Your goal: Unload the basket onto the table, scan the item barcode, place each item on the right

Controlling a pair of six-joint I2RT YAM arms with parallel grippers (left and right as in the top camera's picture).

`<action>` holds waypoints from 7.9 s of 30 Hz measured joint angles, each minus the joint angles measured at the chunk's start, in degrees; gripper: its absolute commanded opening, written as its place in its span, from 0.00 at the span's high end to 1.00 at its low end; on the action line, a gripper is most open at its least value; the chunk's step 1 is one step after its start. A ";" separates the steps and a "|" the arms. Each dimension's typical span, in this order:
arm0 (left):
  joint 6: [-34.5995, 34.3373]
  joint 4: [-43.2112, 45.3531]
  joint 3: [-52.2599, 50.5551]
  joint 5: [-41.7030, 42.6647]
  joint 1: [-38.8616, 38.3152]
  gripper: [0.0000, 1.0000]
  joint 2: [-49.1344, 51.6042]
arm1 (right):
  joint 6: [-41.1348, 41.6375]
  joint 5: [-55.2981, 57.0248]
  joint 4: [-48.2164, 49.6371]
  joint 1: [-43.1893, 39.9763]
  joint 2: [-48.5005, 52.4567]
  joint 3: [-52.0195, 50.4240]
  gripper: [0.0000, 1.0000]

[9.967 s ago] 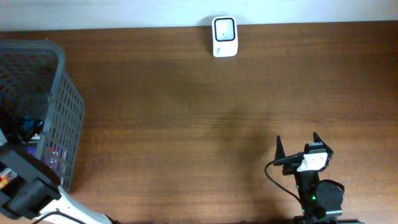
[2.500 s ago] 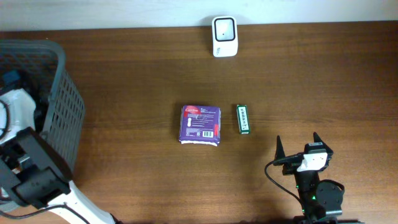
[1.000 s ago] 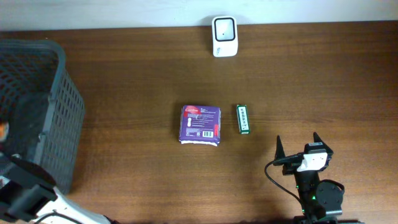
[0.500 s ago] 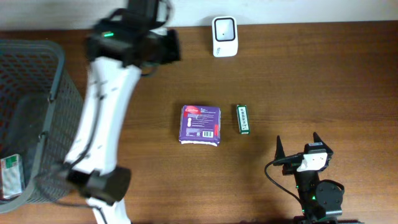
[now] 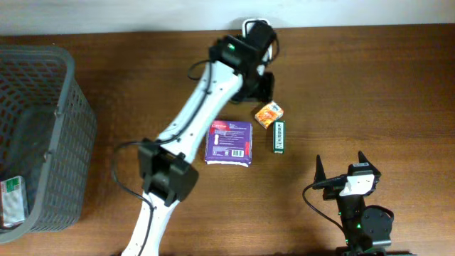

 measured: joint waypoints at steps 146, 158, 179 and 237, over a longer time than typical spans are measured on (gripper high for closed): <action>-3.30 8.96 -23.17 -31.63 46.90 1.00 -34.82 | 0.00 -0.02 0.00 0.00 0.00 0.00 0.02; 10.03 15.93 -23.34 4.90 47.06 1.00 -21.27 | 0.00 -0.02 0.00 0.00 0.00 0.00 0.02; 11.89 -15.72 -18.36 -28.72 49.24 0.01 -20.48 | -0.02 -0.02 0.00 0.00 0.00 0.00 0.02; 12.94 17.97 -65.83 -35.60 63.41 0.72 -21.70 | -0.02 -0.02 0.00 0.00 0.00 0.00 0.02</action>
